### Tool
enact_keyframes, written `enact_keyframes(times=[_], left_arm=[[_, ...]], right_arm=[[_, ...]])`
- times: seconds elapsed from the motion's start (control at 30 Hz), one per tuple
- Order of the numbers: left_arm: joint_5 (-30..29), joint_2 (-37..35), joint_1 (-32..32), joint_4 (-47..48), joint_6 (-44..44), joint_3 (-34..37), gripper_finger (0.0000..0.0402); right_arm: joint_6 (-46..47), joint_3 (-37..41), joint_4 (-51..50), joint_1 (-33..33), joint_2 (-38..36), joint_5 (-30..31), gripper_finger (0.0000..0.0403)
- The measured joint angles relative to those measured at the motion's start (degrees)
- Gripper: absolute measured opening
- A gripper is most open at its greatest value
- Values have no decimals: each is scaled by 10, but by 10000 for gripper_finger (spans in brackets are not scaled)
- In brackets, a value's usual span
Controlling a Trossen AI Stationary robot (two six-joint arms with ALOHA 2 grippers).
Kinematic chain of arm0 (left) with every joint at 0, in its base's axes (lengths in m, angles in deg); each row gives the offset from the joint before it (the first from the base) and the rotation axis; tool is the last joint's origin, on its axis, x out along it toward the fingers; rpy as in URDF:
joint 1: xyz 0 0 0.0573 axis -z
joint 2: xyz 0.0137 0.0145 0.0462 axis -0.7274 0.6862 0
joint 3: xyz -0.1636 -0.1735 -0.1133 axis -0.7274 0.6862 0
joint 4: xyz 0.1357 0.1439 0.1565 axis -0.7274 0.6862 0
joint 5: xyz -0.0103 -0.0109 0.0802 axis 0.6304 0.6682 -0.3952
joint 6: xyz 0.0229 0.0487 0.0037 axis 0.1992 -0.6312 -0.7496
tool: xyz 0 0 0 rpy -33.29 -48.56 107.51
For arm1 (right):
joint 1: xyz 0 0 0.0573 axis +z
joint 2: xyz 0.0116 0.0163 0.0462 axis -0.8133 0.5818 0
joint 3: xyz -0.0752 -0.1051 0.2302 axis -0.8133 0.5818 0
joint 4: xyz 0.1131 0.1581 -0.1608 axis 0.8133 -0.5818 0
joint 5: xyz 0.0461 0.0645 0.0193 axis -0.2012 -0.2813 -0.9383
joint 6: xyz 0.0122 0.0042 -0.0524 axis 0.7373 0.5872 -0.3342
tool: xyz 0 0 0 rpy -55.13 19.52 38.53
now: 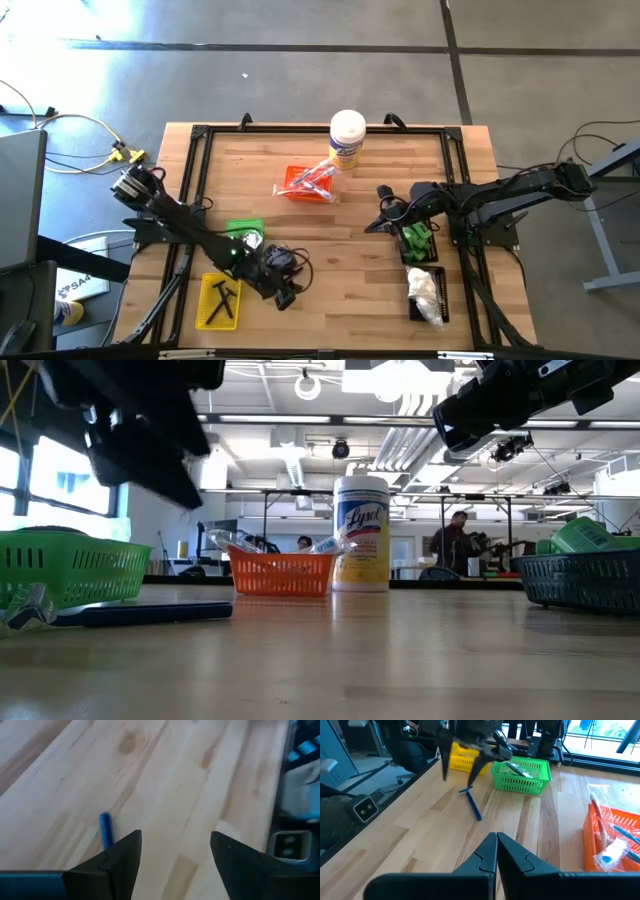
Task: Pick & Place Travel size toiletries
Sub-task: Put the blue razor into the yellow bin
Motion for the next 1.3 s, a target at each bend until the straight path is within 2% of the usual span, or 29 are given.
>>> enact_keyframes(times=[0.1, 0.4, 0.93, 1.3], left_arm=[[-3, 23, 3, 27, 0, -24, 234], [-25, 87, 2, 223, 5, -117, 234], [-26, 151, 2, 232, 16, -121, 234], [-25, 164, 2, 241, 15, -121, 234]], right_arm=[[0, 0, -3, 0, 0, 0, 3], [11, 0, -2, 0, 0, 0, 3], [15, 0, -5, 0, 0, 0, 3], [15, 0, -5, 0, 0, 0, 3]])
